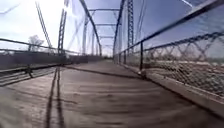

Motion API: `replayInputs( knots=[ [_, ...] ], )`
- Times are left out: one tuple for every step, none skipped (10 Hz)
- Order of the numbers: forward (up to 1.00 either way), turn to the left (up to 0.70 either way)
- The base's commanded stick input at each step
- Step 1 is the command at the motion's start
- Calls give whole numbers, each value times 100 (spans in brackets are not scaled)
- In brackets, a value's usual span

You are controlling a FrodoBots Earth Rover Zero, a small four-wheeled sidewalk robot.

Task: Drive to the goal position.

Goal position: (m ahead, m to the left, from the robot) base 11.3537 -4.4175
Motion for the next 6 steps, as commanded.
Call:
replayInputs(
  knots=[
    [100, 0],
    [100, 14],
    [100, 34],
    [100, 38],
    [100, 40],
    [100, 40]
  ],
)
